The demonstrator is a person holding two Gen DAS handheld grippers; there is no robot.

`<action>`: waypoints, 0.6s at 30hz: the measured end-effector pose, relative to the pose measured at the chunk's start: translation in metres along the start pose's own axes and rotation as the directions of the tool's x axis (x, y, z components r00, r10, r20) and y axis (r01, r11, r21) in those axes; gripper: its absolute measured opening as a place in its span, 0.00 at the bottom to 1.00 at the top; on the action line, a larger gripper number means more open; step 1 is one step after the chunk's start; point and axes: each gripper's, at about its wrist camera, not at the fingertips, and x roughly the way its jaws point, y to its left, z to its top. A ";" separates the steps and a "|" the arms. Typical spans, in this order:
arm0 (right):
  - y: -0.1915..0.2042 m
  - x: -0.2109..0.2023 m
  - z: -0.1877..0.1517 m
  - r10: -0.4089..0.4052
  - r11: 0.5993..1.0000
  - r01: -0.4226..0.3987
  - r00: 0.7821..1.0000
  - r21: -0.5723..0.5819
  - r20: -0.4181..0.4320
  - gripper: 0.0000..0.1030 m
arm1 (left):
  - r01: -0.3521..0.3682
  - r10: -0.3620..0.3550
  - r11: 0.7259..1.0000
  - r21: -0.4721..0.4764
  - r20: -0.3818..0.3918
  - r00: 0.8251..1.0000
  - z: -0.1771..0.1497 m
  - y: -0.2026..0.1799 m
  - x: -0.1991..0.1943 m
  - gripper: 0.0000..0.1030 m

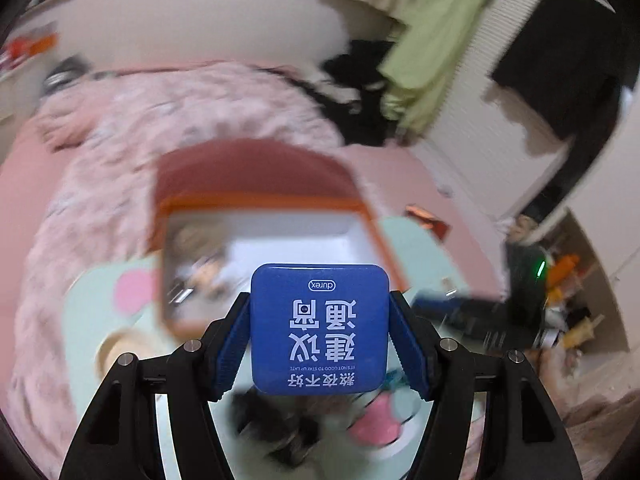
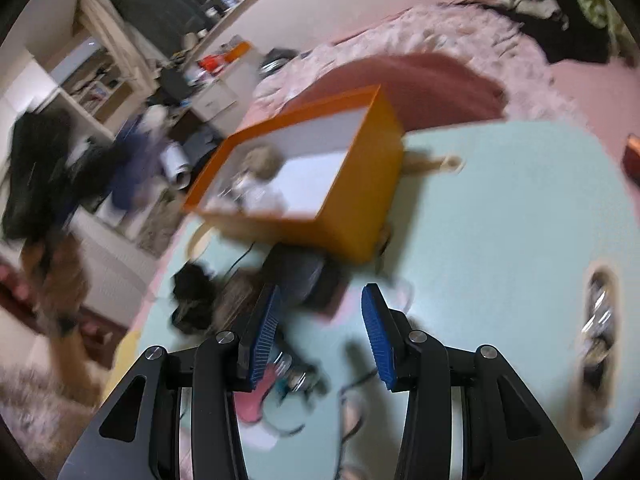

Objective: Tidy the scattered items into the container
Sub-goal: 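Lift the blue tin out of the box with the left tool, set it on the table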

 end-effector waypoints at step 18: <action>0.039 0.013 0.030 -0.061 0.989 0.055 0.997 -0.136 -0.042 0.43 | -0.088 0.113 0.960 -0.266 0.081 0.990 -0.075 0.073 0.002 0.64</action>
